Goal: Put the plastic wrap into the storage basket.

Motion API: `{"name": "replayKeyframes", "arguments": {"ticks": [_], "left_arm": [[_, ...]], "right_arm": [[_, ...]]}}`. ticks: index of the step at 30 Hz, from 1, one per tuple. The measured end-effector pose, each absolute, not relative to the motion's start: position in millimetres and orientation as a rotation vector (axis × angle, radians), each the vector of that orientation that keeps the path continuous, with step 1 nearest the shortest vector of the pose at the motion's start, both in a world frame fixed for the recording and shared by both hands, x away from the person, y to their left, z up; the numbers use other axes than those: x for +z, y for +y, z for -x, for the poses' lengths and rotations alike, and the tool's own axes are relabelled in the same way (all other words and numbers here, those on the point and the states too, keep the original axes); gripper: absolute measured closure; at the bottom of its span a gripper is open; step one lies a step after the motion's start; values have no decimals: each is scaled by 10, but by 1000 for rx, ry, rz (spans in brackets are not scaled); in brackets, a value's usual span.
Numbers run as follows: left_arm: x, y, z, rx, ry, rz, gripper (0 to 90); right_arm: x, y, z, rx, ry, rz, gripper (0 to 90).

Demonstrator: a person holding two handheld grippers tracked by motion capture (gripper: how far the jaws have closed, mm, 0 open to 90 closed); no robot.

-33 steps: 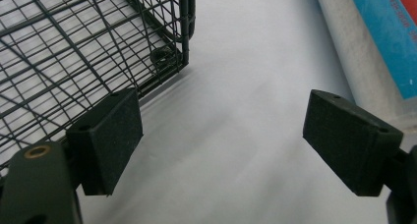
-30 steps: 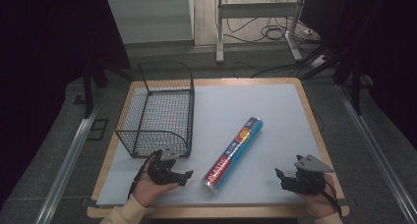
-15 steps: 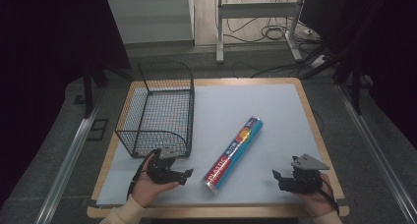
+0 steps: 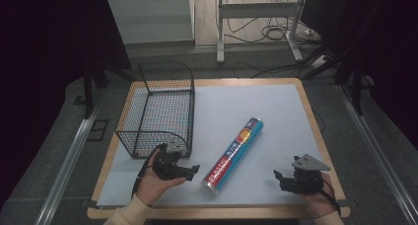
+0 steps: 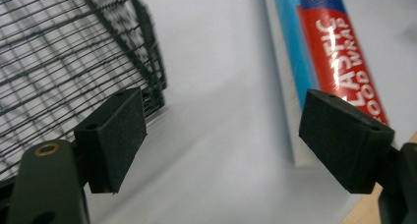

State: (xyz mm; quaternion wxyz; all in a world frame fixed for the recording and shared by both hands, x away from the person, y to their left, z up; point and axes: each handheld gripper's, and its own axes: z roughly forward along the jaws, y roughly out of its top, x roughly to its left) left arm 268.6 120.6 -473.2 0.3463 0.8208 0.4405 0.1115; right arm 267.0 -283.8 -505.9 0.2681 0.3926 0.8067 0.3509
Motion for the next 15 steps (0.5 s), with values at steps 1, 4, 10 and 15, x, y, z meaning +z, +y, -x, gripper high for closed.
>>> {"name": "replayKeyframes", "arguments": {"ticks": [1, 4, 10, 15], "left_arm": [[-4722, 1182, -2689, 289, 1141, -2129, 179], [-4688, 1115, -2700, 286, 1120, -2135, 178], [-4644, 983, -2693, 298, 1106, -2139, 167], [-4584, 857, -2714, 310, 1059, -2166, 169]], "right_arm": [[-5059, -2838, -2670, 947, 2176, -1059, 141], [-5053, -2835, -2677, 946, 2174, -1062, 142], [-5072, -2826, -2688, 937, 2178, -1058, 141], [-5064, -2834, -2688, 951, 2165, -1063, 141]]}}
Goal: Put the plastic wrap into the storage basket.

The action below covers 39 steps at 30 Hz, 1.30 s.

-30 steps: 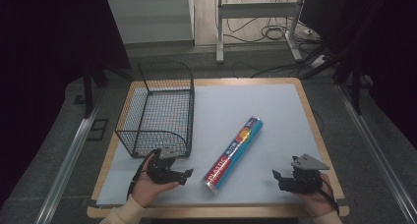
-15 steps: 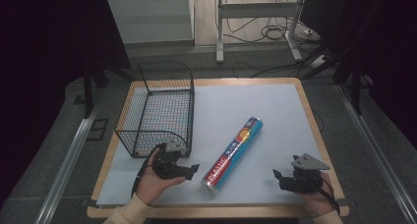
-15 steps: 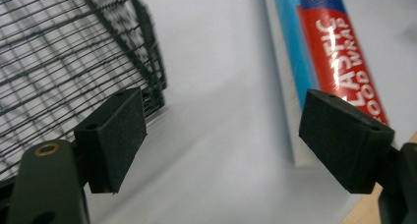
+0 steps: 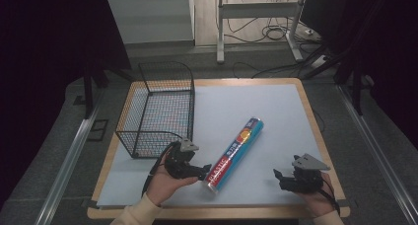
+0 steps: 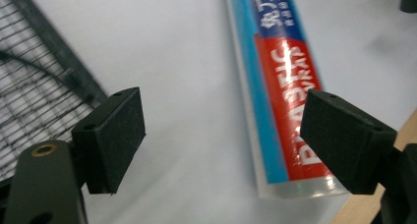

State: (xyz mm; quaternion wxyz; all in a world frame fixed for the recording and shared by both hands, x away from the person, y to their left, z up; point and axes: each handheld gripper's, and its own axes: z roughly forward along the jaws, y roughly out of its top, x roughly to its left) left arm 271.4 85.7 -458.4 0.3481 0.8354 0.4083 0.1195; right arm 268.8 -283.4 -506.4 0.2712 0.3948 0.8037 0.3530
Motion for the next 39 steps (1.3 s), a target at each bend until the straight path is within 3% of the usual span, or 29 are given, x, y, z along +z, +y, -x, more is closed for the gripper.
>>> {"name": "replayKeyframes", "arguments": {"ticks": [39], "left_arm": [[-4537, 370, -2994, 255, 987, -2241, 154]], "right_arm": [[-5070, -2825, -2703, 925, 2177, -1058, 140]]}}
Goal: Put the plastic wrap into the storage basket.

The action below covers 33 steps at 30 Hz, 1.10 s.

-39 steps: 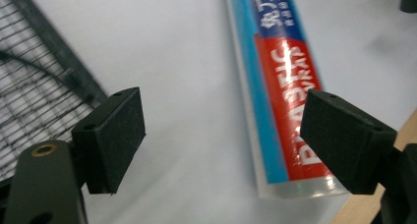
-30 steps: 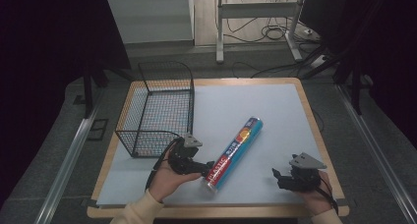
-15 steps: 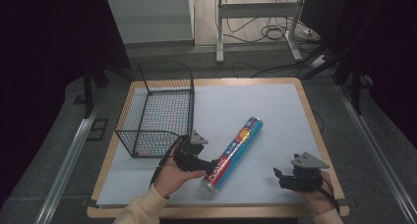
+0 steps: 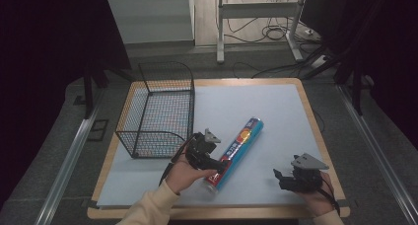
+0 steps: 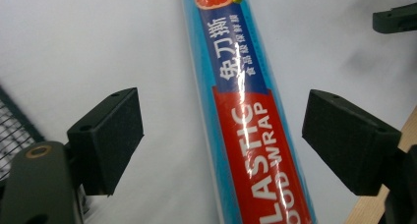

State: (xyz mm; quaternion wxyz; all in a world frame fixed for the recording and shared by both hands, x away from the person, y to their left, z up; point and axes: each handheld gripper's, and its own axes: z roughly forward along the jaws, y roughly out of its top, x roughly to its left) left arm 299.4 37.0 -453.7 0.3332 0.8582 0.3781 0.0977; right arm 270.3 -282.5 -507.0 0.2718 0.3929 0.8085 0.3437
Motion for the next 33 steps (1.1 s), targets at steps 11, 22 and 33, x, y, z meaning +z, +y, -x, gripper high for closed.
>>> {"name": "replayKeyframes", "arguments": {"ticks": [11, 22, 33], "left_arm": [[-4585, 202, -3127, 215, 975, -2261, 148], [-4634, 12, -3259, 213, 981, -2307, 146], [-4715, -126, -3399, 185, 1009, -2330, 149]], "right_arm": [[-5080, -2835, -2708, 923, 2177, -1066, 140], [-5083, -2846, -2713, 922, 2179, -1072, 140], [-5094, -2852, -2724, 919, 2176, -1073, 142]]}}
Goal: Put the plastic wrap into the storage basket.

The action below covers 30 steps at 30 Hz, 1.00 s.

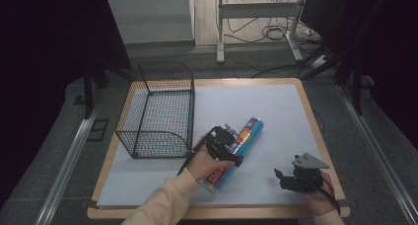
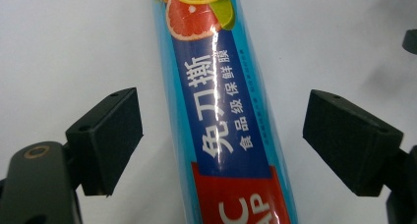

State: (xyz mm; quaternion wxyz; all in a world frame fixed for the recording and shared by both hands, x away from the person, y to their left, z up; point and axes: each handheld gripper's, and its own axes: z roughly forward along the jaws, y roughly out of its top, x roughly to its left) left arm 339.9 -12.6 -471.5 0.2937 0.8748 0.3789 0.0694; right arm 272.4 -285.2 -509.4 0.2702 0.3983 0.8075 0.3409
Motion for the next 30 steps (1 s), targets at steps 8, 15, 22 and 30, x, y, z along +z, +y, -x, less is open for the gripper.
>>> {"name": "replayKeyframes", "arguments": {"ticks": [8, 15, 22, 30], "left_arm": [[-4741, -266, -3472, 180, 998, -2359, 139], [-4806, -354, -3581, 146, 1030, -2379, 139], [-4911, -422, -3688, 119, 1073, -2426, 141], [-4972, -439, -3674, 110, 1112, -2486, 202]], "right_arm": [[-5099, -2861, -2725, 921, 2178, -1070, 142], [-5096, -2861, -2724, 919, 2179, -1065, 142], [-5092, -2848, -2716, 932, 2184, -1043, 141], [-5097, -2844, -2716, 925, 2183, -1044, 141]]}}
